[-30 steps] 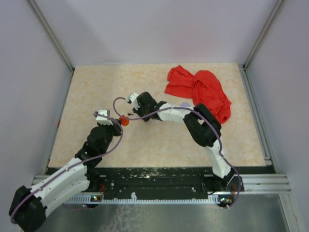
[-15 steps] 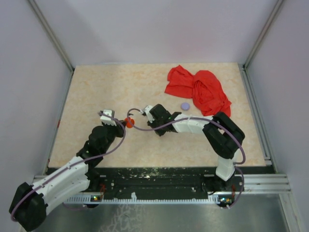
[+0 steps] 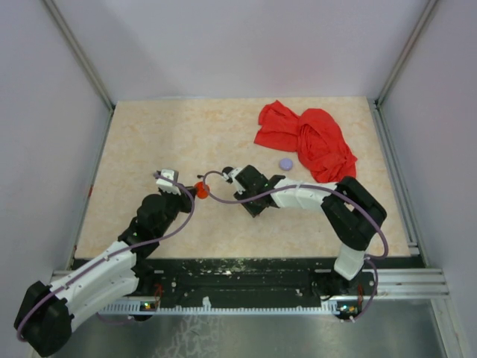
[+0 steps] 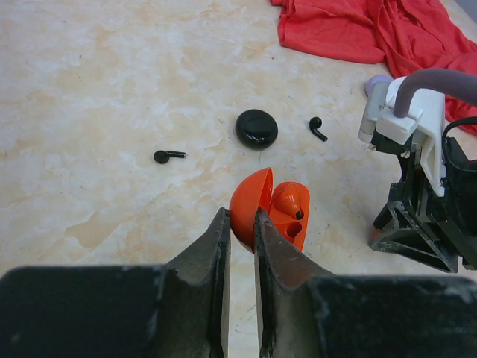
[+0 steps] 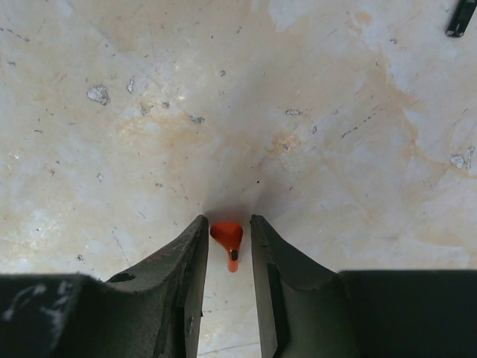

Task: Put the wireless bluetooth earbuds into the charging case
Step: Move the earbud to the center of the board, then pick up the earbud from the center of the board.

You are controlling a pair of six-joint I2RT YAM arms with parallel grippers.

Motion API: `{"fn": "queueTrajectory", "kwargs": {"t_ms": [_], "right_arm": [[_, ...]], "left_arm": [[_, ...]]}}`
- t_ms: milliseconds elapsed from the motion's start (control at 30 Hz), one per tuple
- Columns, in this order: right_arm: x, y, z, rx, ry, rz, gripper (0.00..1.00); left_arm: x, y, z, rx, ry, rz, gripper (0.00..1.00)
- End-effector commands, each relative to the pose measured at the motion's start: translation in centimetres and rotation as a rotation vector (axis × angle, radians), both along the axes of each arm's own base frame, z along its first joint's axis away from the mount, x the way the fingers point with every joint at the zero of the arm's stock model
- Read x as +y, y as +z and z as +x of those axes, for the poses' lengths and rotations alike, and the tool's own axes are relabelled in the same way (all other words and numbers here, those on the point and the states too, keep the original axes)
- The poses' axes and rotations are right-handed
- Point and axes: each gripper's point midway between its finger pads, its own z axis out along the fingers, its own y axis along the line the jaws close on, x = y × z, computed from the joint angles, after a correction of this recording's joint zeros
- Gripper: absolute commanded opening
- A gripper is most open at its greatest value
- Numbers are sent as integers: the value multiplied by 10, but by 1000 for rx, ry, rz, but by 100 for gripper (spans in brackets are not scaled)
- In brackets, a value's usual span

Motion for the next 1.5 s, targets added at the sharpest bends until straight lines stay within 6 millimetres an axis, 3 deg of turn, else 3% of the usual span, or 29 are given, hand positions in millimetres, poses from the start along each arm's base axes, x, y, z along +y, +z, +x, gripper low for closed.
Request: {"fn": "queueTrajectory", "kwargs": {"t_ms": [0,667,1133,1467], "right_arm": [[-7,7,-5,12,-17,-59,31],[16,7,1,38,-47,-89,34],[5,10,-3,35,-47,-145,33],[4,12,0,16,-46,-144,25]], "left_arm": [[-4,16,3,-45,-15,-25,0],[-5,16,2,-41,-20,-34,0],[-7,16,2,-40,-28,-36,0],[-10,16,2,-40,-44,-38,0]]}}
